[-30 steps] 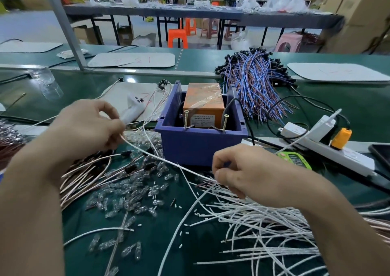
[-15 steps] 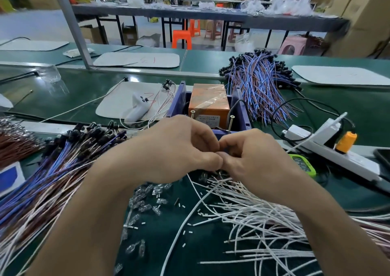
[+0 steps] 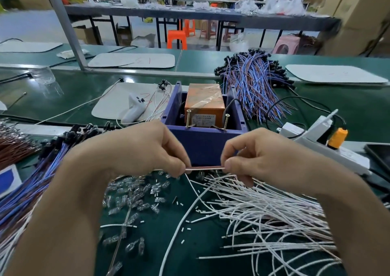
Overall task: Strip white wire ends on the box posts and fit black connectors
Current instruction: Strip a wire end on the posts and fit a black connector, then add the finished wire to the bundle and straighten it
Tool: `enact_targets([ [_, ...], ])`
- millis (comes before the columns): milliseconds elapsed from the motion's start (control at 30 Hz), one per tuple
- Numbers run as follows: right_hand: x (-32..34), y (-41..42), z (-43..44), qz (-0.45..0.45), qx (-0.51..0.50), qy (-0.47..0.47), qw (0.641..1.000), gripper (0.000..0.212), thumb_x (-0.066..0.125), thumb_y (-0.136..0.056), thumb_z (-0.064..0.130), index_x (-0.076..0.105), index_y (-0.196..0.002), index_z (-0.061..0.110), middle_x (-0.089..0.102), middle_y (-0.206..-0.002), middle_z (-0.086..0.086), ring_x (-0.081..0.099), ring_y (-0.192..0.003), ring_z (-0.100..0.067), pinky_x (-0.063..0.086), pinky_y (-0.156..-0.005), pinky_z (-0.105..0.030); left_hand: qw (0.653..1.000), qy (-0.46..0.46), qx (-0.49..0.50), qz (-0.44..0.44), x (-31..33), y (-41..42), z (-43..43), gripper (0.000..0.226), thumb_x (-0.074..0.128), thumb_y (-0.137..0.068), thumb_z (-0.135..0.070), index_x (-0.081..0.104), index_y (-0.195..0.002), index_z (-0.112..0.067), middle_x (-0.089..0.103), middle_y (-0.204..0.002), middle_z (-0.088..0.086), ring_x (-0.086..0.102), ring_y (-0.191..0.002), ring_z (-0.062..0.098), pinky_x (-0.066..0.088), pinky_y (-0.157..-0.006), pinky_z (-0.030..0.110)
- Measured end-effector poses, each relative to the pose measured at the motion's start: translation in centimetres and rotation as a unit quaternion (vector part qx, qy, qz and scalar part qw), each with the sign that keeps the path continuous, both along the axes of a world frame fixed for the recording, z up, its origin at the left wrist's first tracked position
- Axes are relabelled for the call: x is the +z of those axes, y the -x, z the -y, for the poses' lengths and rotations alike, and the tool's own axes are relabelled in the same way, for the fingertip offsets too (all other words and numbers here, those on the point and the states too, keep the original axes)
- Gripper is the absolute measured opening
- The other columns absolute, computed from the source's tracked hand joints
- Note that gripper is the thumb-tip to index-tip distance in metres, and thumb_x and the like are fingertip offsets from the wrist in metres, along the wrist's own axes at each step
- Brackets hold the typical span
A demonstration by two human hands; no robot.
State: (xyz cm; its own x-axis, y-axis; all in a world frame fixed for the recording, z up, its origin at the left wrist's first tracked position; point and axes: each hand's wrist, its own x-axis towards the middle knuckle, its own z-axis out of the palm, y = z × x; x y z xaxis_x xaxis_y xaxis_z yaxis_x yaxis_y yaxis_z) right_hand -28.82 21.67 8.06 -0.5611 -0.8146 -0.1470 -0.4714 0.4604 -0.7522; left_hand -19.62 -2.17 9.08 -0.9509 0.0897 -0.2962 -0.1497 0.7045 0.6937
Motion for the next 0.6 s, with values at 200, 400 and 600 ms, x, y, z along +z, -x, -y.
enact_targets([
  [200,0.5,-0.4,-1.5,0.000,0.051,-0.069,0.996,0.018,0.069,-0.093,0.036,0.071,-0.080,0.023,0.059,-0.051,0.002,0.039,-0.044,-0.011,0.035,-0.044,-0.021,0.996,0.010,-0.059,0.061,0.4,-0.7,0.6,0.032,0.076,-0.056,-0.056,0.082,-0.083,-0.040,0.077,-0.075,-0.006,0.061,-0.068,0.004,0.049,-0.072,0.037],
  [400,-0.4,-1.8,-4.9,0.034,0.017,-0.088,0.995,0.015,0.074,-0.091,0.035,0.074,-0.080,0.026,0.052,-0.049,0.009,0.040,-0.046,-0.005,0.034,-0.045,-0.020,0.982,0.078,-0.144,0.092,0.6,-0.6,-1.7,0.021,0.074,-0.067,-0.055,0.081,-0.081,-0.041,0.076,-0.073,-0.016,0.061,-0.064,-0.007,0.053,-0.071,0.026],
  [600,-0.8,-1.9,-11.0,-0.060,-0.133,-0.129,0.981,0.014,0.079,-0.086,0.034,0.076,-0.073,0.036,0.061,-0.055,0.007,0.045,-0.048,-0.003,0.038,-0.049,-0.021,0.987,0.115,-0.115,-0.018,-2.3,1.7,-7.9,0.006,0.077,-0.084,-0.041,0.079,-0.079,-0.042,0.073,-0.071,-0.024,0.067,-0.071,-0.002,0.058,-0.069,0.023],
])
